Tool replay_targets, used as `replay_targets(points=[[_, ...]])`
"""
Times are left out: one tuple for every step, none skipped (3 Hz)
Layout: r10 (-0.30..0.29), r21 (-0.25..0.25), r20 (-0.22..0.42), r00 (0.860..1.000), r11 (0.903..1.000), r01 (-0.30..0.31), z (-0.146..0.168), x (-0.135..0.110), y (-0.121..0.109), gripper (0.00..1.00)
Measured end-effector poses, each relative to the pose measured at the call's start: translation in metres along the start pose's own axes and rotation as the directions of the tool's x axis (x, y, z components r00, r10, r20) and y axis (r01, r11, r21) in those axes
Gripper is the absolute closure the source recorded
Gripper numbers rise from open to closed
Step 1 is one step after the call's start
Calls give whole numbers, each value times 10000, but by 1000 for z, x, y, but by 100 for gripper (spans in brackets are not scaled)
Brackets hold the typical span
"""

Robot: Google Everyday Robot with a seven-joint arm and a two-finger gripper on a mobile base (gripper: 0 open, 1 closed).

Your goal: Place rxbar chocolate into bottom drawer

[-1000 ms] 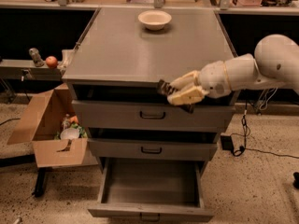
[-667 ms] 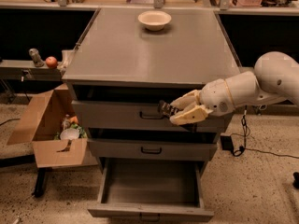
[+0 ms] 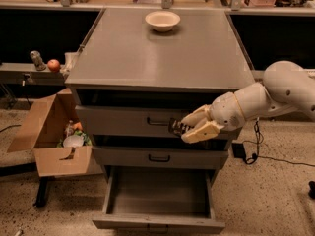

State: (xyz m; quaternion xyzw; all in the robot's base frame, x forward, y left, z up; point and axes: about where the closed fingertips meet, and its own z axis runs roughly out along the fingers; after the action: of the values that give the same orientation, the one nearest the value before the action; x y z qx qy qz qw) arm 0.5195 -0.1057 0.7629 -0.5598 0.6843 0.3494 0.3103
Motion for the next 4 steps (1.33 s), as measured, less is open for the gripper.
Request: replay_targets(points=[[232,190,-1531,9879,9996,-206,9,61,11,100],[774,236,-3363,9386,9970,-737,35,159,22,100],[698,189,-3722,9255,9975,-676,40,176,25,100],[668,176,-3742,9249,9977,-649,43,178,25,100]])
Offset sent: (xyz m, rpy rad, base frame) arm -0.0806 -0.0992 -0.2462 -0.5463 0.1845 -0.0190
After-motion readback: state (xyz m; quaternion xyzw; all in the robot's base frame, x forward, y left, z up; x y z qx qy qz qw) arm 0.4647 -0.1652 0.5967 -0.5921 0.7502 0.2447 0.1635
